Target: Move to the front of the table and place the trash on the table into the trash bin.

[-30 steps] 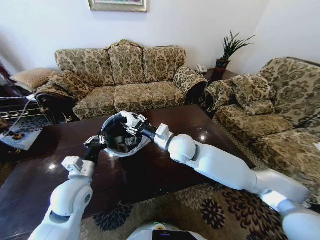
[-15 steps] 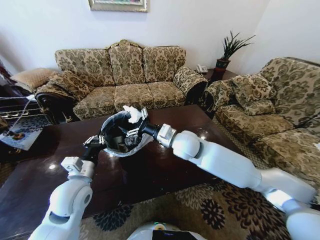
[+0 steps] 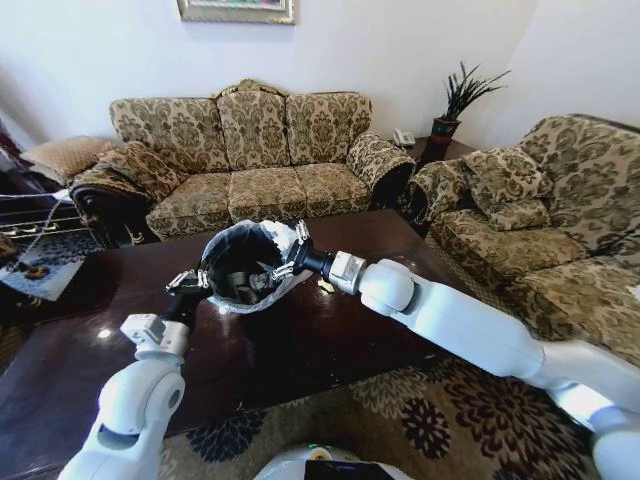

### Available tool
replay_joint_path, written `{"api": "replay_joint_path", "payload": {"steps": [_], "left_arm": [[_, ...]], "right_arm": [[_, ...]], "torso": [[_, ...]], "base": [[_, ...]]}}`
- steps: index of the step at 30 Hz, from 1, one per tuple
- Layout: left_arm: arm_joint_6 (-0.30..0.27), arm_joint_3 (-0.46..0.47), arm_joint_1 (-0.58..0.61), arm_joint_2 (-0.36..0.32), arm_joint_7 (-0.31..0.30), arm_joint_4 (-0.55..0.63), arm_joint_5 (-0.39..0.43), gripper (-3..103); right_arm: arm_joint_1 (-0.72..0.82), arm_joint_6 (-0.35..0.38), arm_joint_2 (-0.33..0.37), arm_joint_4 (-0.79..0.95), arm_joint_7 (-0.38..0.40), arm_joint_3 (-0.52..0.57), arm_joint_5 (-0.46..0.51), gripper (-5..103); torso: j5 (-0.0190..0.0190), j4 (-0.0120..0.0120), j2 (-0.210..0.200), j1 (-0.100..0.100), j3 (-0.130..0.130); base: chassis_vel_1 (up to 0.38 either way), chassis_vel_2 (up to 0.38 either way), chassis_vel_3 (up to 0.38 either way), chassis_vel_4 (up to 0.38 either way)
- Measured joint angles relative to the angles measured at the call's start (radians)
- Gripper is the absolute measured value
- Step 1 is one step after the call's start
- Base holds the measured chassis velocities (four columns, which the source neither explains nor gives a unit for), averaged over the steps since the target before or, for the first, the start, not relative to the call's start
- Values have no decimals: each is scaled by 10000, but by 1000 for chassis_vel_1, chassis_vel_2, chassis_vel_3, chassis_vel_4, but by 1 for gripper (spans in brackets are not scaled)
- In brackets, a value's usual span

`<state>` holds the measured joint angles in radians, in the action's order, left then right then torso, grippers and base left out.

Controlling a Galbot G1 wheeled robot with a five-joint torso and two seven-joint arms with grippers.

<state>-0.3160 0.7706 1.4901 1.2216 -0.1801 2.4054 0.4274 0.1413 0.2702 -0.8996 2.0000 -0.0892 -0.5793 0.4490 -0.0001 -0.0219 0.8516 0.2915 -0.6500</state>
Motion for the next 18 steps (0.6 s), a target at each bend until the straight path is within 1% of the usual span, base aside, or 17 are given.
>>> {"api": "replay_joint_path", "payload": {"steps": [2, 9, 18], "left_arm": [[1, 1, 3, 6, 0, 7, 0, 3], [2, -18, 19, 38, 0, 61, -12, 3], [-16, -26, 59, 88, -59, 120, -29, 3]], "right_arm": [[7, -2, 73, 29, -3, 24, 3, 100], [287, -31, 678, 337, -93, 293, 96, 100], [695, -145, 1025, 447, -186, 489, 81, 100]], "torso": [[0, 0, 0, 0, 0], [1, 1, 0, 0, 0], [1, 0, 0, 0, 0]], "base": [[0, 0, 0, 0], [0, 0, 0, 0], [0, 0, 0, 0]]}}
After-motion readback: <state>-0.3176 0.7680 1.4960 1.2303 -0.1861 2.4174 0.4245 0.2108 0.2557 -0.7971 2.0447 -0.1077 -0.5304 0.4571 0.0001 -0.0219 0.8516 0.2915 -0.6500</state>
